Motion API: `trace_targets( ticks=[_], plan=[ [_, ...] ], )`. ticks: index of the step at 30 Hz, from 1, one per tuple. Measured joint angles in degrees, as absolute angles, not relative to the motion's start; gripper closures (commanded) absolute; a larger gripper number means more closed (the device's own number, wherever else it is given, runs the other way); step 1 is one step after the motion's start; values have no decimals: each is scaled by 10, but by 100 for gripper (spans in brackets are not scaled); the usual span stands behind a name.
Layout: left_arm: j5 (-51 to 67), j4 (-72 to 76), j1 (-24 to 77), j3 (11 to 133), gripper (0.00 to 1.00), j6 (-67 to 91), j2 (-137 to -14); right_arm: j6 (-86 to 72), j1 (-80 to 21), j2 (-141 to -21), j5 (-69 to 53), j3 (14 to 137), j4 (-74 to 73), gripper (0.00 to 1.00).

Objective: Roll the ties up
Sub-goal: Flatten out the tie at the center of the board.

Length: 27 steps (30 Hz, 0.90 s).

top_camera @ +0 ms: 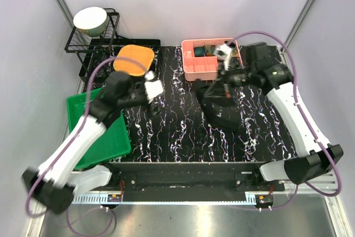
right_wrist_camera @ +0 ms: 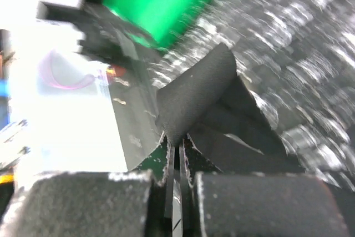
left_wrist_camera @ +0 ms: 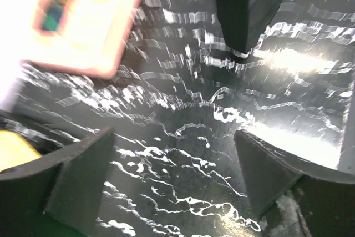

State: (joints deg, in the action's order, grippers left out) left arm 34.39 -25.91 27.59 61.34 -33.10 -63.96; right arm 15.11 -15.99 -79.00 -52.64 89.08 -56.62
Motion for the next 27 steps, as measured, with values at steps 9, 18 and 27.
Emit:
trace_targets(
  ticks=[9,18,27],
  plan=[
    [382,-317,288,524,9,-307,-465,-70,-227,-795,-540,1020,-414,100],
    [344,-355,336,497,10,-326,-540,170,-147,-814,-289,792,-520,100],
    [208,-369,411,419,12,-392,-651,317,-105,-902,-109,629,-517,100]
  ],
)
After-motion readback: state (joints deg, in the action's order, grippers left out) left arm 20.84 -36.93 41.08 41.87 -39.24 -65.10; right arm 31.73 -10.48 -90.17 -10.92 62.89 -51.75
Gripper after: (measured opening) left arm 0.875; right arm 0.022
